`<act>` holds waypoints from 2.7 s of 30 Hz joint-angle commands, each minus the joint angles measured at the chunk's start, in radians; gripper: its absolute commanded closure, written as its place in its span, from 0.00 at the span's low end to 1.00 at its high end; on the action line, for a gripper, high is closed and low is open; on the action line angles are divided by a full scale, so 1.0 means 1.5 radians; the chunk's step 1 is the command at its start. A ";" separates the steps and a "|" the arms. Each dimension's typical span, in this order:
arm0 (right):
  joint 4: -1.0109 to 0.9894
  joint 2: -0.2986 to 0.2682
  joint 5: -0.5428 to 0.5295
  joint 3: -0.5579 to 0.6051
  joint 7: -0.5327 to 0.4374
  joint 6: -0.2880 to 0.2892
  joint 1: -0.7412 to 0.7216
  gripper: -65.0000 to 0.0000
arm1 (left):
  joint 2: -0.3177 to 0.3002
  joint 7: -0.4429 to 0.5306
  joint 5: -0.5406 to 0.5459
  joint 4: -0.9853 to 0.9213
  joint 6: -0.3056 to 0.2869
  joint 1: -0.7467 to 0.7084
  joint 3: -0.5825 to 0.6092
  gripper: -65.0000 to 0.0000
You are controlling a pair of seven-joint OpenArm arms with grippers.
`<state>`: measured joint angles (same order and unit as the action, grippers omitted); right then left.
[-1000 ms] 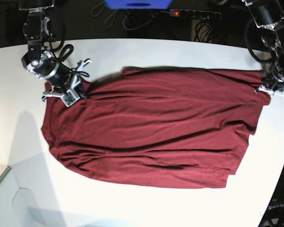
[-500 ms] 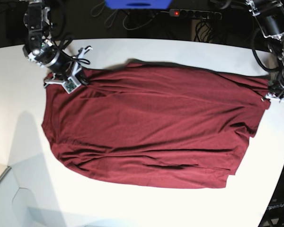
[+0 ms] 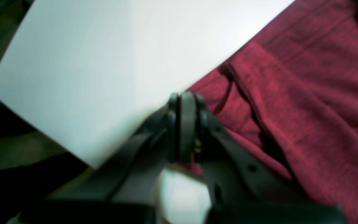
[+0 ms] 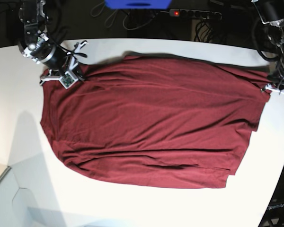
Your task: Layout the t-shirt on the table in an organized manner, then fold the t-shirt properly
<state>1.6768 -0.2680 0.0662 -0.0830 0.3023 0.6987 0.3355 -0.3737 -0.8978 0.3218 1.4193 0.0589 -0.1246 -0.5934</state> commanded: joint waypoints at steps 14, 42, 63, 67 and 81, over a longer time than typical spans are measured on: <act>0.084 -0.003 -0.010 -0.017 -0.012 0.000 0.059 0.54 | -0.014 0.013 -0.005 0.018 0.004 0.005 -0.003 1.00; 0.080 0.108 -0.009 0.160 -0.013 0.000 0.108 0.43 | -0.014 0.013 -0.005 0.012 0.004 0.010 -0.002 1.00; -0.009 0.138 -0.009 0.178 -0.014 0.000 0.057 0.45 | -0.014 0.015 -0.005 0.011 0.004 0.011 -0.002 1.00; -0.010 0.137 -0.009 0.179 -0.014 0.000 0.054 0.62 | -0.014 0.015 -0.005 0.014 0.004 0.011 -0.002 1.00; -0.010 0.122 -0.009 0.180 -0.013 0.000 0.053 0.74 | -0.001 0.019 -0.005 0.018 0.004 0.012 -0.003 0.92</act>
<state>1.6493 -0.0834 0.0650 0.1864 0.2947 0.6945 0.4156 -0.3546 -0.8852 0.3180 1.4269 0.0593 -0.1184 -0.5934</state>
